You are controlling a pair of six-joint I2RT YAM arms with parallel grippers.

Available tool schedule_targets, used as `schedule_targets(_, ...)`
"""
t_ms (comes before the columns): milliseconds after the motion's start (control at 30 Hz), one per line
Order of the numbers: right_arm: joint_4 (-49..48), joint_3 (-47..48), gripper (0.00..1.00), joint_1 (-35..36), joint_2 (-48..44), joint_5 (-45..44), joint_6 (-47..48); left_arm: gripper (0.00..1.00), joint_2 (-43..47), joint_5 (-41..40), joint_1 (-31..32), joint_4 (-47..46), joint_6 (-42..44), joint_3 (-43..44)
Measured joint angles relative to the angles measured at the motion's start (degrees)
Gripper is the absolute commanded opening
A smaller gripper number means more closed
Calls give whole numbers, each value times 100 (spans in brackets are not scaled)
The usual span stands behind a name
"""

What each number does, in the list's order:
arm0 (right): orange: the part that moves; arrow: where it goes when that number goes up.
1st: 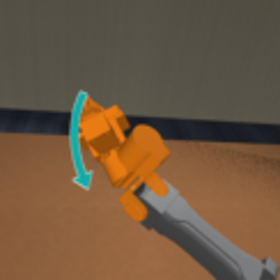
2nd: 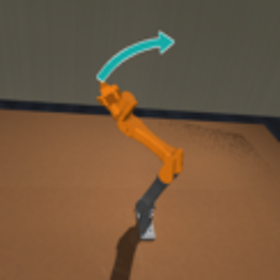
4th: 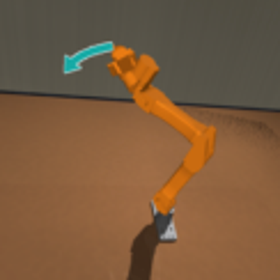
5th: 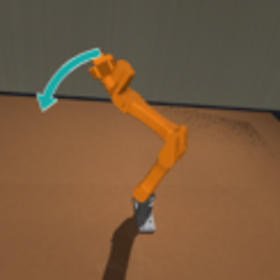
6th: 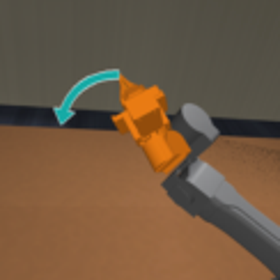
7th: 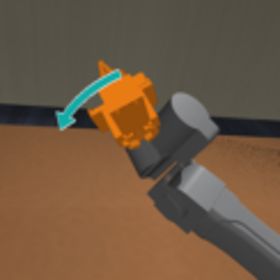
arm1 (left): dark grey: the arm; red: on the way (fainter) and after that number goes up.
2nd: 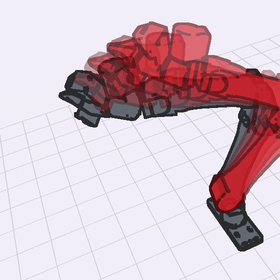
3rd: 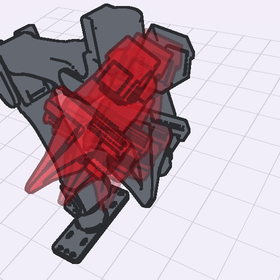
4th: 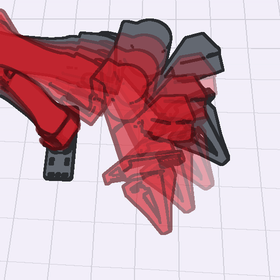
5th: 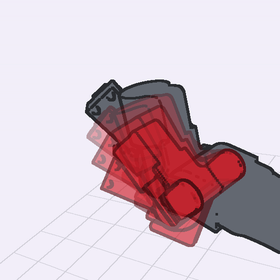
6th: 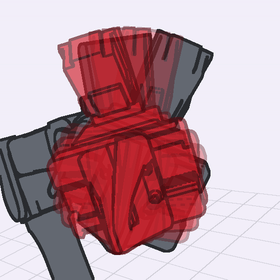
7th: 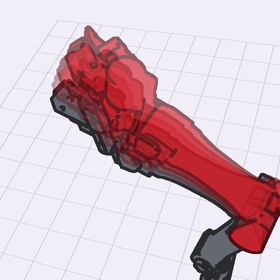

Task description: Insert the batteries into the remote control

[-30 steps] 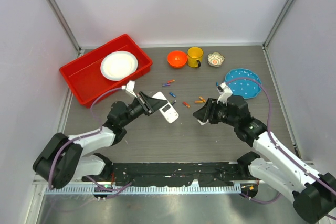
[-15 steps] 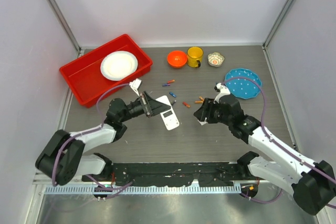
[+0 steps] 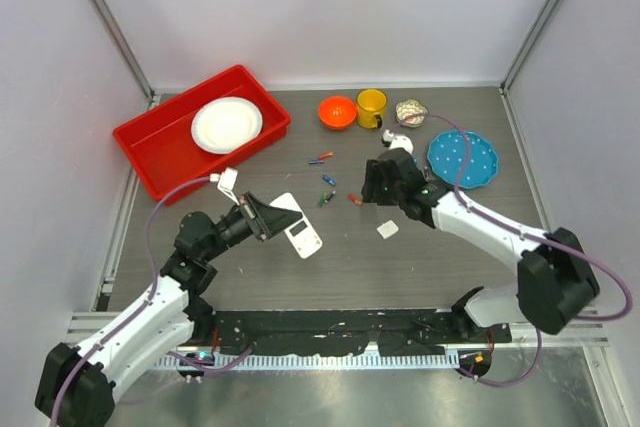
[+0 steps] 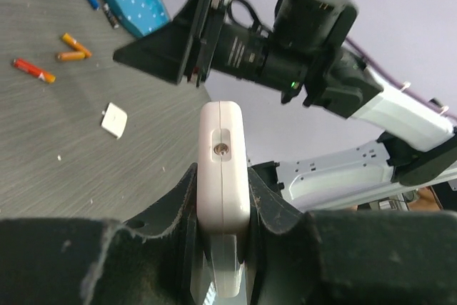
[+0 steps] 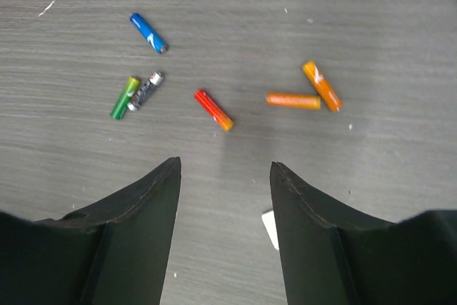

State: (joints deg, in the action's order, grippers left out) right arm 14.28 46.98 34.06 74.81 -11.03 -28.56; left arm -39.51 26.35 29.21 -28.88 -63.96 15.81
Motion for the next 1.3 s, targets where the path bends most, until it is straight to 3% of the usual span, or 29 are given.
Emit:
schedule_targets(267,262,1001,51,192,1180,-874,527,0,-553,564,-9,-345,-205,-103)
schedule_targets(533,249,946,52,177,1294,-992,544,0,-1128,1217,-9,-1709,-752,-256)
schedule_targets(700,164,831,52,177,1292,-1178,472,0,-1189,1377,-9,-2074,-848,-267)
schedule_targets(900,-22,570,51,173,1156,-1292,470,0,-1130,1423,-9,-2129,-848,-284)
schedule_targets(1300,-282,533,33,-66,999,-1342,505,0,-872,1425,-9,-1703,-649,-293)
